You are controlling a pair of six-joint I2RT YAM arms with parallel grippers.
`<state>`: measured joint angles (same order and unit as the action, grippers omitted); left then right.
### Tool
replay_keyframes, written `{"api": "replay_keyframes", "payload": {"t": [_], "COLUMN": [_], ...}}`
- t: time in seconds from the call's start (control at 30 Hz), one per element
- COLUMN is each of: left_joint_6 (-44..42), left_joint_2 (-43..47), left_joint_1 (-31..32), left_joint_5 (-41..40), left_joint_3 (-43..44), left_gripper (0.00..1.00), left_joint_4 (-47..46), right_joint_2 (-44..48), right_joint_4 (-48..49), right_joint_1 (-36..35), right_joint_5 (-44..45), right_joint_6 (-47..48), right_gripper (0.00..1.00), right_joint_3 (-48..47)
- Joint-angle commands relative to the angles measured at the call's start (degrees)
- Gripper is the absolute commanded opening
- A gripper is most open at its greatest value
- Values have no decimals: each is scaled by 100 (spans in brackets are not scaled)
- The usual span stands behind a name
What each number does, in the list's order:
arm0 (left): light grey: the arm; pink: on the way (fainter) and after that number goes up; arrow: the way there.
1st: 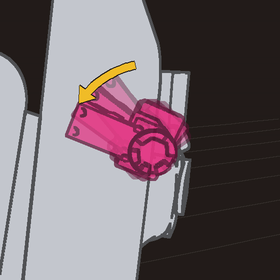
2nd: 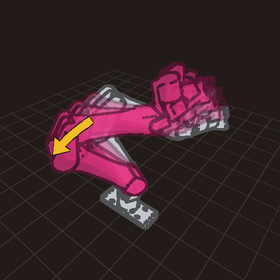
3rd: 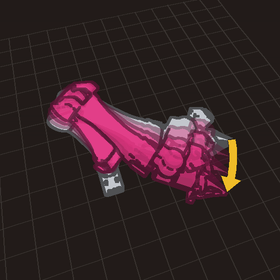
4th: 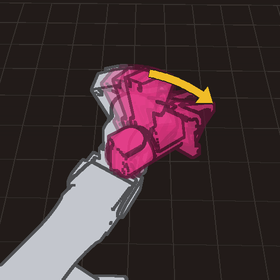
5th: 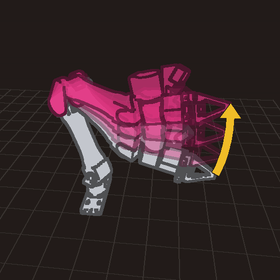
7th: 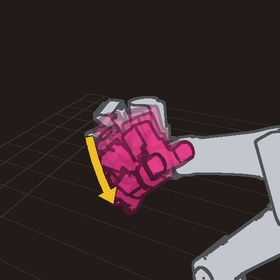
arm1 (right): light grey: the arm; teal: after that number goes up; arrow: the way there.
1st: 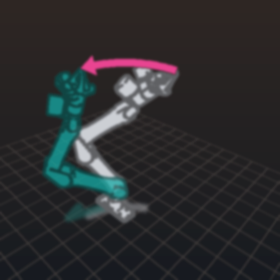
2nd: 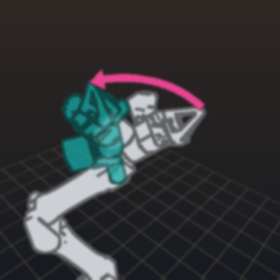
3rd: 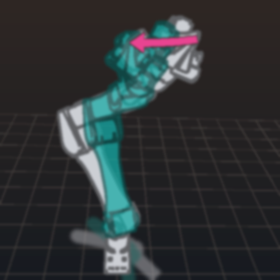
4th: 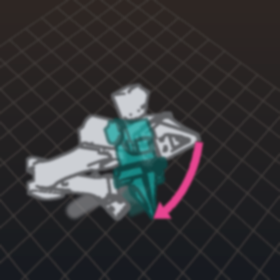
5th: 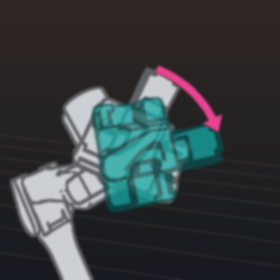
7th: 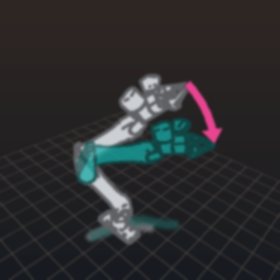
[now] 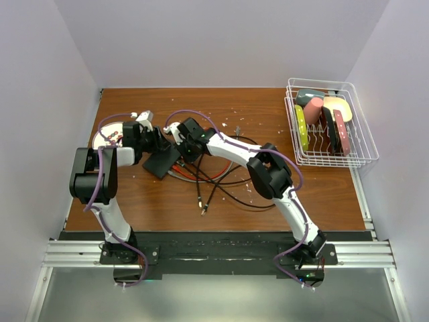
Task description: Insert the plug into the switch port
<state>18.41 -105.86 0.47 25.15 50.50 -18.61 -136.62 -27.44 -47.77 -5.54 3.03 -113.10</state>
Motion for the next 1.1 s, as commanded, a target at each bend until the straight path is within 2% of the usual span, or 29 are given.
{"api": "replay_keyframes", "payload": {"t": [0.0,0.17,0.23,0.3,0.53,0.57,0.63,0.7,1.07], "left_joint_6": [163,136,127,127,145,162,241,250,391], "left_joint_2": [-137,240,382,663,1813,2137,2707,2957,4204], "left_joint_1": [524,516,516,516,507,507,507,507,507], "left_joint_5": [1151,624,351,106,-738,-861,-1395,-1625,-1689], "left_joint_3": [-111,-163,-216,-295,-699,-752,-997,-1016,-1305], "left_gripper": [41,52,60,76,96,100,100,100,100], "left_joint_4": [938,1096,1123,1114,1009,982,947,1061,877], "right_joint_2": [170,513,574,654,830,864,1013,1067,1663], "right_joint_4": [2340,2375,2384,2393,2305,2296,2339,2340,2173], "right_joint_1": [-180,-171,-145,-128,-110,-110,-101,-101,-75], "right_joint_5": [-589,-176,-123,-88,44,62,167,220,545], "right_joint_6": [-188,-197,-206,-241,-136,-110,-83,-83,-48], "right_gripper": [0,1,3,4,8,13,23,27,57], "right_joint_3": [-162,367,578,744,1009,1061,1228,1281,1553]}}
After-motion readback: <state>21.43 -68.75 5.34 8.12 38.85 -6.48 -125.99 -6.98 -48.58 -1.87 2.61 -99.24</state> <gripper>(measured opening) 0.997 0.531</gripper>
